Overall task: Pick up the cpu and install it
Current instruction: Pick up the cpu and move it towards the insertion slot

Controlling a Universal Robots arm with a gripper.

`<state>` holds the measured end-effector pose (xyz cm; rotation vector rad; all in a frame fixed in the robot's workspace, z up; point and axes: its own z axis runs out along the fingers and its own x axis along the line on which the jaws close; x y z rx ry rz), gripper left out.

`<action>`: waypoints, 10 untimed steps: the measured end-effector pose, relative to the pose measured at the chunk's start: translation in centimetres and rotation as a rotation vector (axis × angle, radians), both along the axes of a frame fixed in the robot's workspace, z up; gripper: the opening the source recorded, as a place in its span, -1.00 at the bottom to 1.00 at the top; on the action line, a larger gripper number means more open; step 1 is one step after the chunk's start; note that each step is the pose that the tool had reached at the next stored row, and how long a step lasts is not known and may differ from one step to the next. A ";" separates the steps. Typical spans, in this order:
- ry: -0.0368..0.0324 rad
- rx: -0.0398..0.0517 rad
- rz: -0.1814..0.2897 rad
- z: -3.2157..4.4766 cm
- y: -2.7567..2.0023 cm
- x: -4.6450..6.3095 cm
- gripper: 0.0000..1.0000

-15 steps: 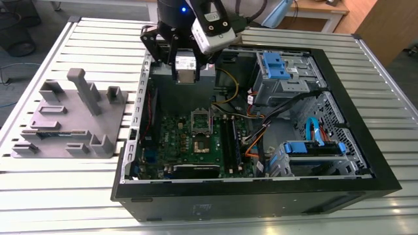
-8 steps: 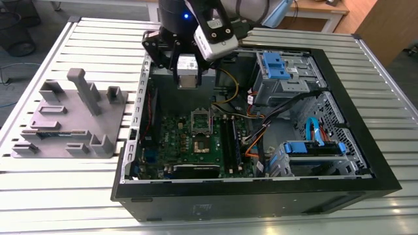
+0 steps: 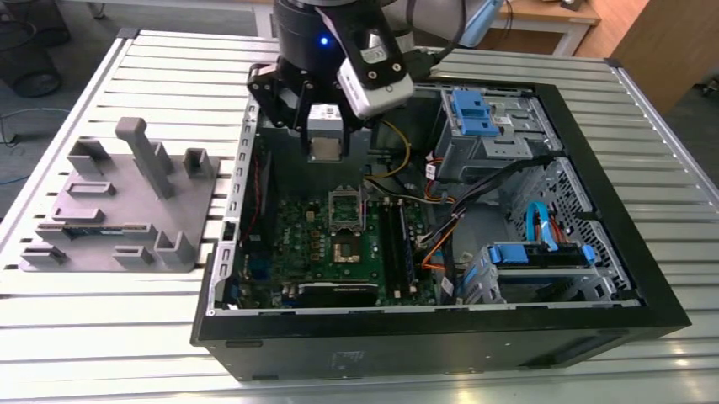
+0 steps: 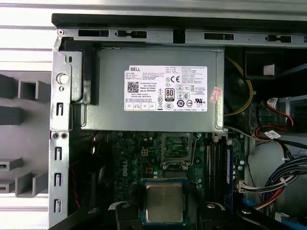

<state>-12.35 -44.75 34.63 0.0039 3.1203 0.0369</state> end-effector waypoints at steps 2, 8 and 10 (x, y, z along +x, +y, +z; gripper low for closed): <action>-0.0001 0.0000 0.000 -0.12 -0.26 0.1 -0.06; 0.0000 0.0001 0.000 -0.38 -0.65 0.3 -0.06; 0.0003 0.0000 0.000 -0.42 -0.66 0.5 -0.06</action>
